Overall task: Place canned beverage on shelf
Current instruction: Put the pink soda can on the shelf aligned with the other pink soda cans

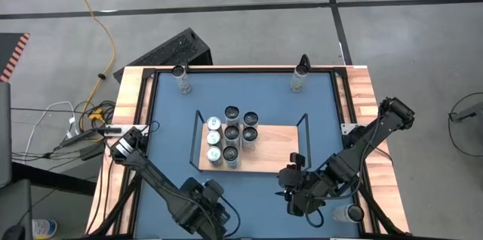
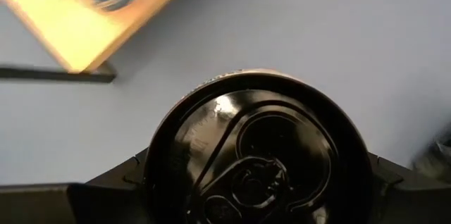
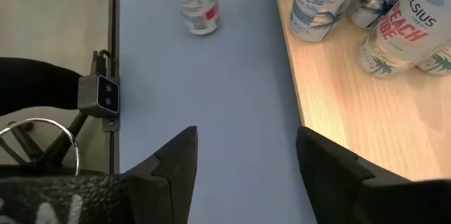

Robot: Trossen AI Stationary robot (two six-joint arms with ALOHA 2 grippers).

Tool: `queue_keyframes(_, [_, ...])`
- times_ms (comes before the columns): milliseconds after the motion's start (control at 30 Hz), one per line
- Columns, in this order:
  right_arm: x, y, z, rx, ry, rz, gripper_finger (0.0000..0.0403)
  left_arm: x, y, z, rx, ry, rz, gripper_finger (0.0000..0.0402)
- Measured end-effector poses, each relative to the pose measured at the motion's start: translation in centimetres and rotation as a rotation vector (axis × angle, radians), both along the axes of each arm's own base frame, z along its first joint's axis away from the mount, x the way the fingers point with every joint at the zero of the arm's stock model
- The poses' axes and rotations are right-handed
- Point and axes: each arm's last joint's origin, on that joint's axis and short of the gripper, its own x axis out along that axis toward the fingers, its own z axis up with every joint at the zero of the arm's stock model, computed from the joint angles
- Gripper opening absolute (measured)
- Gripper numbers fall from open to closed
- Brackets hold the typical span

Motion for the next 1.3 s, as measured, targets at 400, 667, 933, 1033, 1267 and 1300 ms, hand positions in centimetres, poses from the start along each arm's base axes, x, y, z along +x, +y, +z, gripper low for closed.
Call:
queue_keyframes(400, [0.0,-0.1,0.0,-0.014,-0.011,-0.014,0.0221,1.5,0.4,0.2,0.01,-0.044,-0.165,0.0257])
queue_keyframes(667, [0.0,-0.1,0.0,-0.014,-0.011,-0.014,0.0221,2.0,1.2,0.2,0.071,-0.079,-0.139,0.0288])
queue_keyframes(933, [0.0,0.0,0.0,-0.014,-0.011,-0.013,0.0221,2.5,0.8,0.4,0.049,-0.14,-0.149,0.0356])
queue_keyframes(1033, [0.0,0.0,0.0,-0.014,-0.011,-0.013,0.0221,2.7,0.7,0.5,0.042,-0.157,-0.166,0.036])
queue_keyframes(1267, [0.7,0.3,0.7,-0.039,-0.13,-0.02,0.0221,1.0,-0.5,2.1,0.022,-0.2,-0.193,0.0361])
queue_keyframes(1300, [1.0,0.4,0.8,-0.044,-0.169,-0.009,0.0221,0.5,-0.6,2.7,0.026,-0.215,-0.19,0.0361])
